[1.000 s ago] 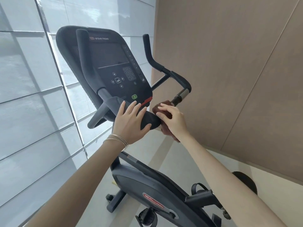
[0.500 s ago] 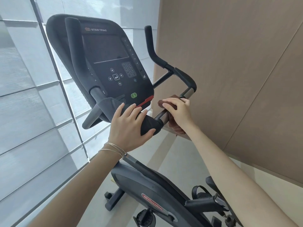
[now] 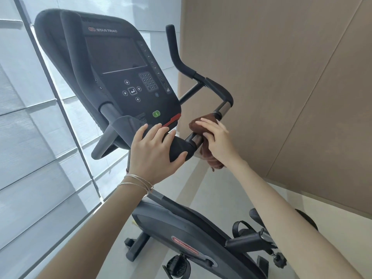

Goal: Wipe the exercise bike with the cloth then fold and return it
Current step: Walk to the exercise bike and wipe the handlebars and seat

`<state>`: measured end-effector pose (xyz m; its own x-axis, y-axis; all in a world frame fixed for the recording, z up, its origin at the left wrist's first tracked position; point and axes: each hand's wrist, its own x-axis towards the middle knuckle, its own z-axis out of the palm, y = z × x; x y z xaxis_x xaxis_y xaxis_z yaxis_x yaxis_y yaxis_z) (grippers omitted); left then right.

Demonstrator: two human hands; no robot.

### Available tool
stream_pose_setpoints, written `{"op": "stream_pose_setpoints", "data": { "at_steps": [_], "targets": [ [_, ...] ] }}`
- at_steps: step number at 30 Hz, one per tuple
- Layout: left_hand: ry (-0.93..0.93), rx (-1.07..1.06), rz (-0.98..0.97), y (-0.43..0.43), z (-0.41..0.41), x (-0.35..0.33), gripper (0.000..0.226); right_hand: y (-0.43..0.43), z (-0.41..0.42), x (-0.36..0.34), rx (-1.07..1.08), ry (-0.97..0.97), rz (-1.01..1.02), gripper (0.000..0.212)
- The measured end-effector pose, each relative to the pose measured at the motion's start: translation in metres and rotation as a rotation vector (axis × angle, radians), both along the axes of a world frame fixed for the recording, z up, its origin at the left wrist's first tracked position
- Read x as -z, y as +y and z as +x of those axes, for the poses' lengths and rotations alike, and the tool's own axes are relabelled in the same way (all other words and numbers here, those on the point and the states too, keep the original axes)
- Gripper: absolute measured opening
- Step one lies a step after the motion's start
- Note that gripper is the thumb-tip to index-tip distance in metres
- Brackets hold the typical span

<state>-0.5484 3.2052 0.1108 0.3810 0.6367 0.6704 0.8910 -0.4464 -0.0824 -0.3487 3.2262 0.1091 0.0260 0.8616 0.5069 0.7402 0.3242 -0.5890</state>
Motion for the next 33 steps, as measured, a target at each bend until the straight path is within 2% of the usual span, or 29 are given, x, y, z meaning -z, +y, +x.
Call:
{"op": "stream_pose_setpoints", "data": {
  "at_steps": [4,9,15,23,29,33],
  "targets": [
    [-0.011,-0.002,-0.036,-0.003,0.0,-0.003,0.056,0.013,0.003,-0.009,0.095,0.023,-0.066,0.035],
    [0.015,-0.014,-0.088,-0.005,-0.001,-0.004,0.059,-0.016,-0.013,0.0,0.092,0.118,-0.01,0.031],
    [-0.003,-0.013,-0.061,-0.005,0.001,-0.003,0.055,-0.038,-0.017,0.012,0.023,0.073,0.052,0.031],
    [0.056,-0.086,-0.1,0.001,0.01,-0.009,0.057,0.009,0.022,-0.013,0.056,-0.024,-0.037,0.032],
    [0.065,-0.131,-0.077,-0.002,0.014,-0.01,0.055,-0.008,0.024,0.018,-0.019,0.077,0.118,0.027],
    [0.061,-0.156,-0.057,-0.004,0.018,-0.009,0.051,-0.023,0.045,0.046,-0.094,0.212,0.053,0.026]
  ]
}}
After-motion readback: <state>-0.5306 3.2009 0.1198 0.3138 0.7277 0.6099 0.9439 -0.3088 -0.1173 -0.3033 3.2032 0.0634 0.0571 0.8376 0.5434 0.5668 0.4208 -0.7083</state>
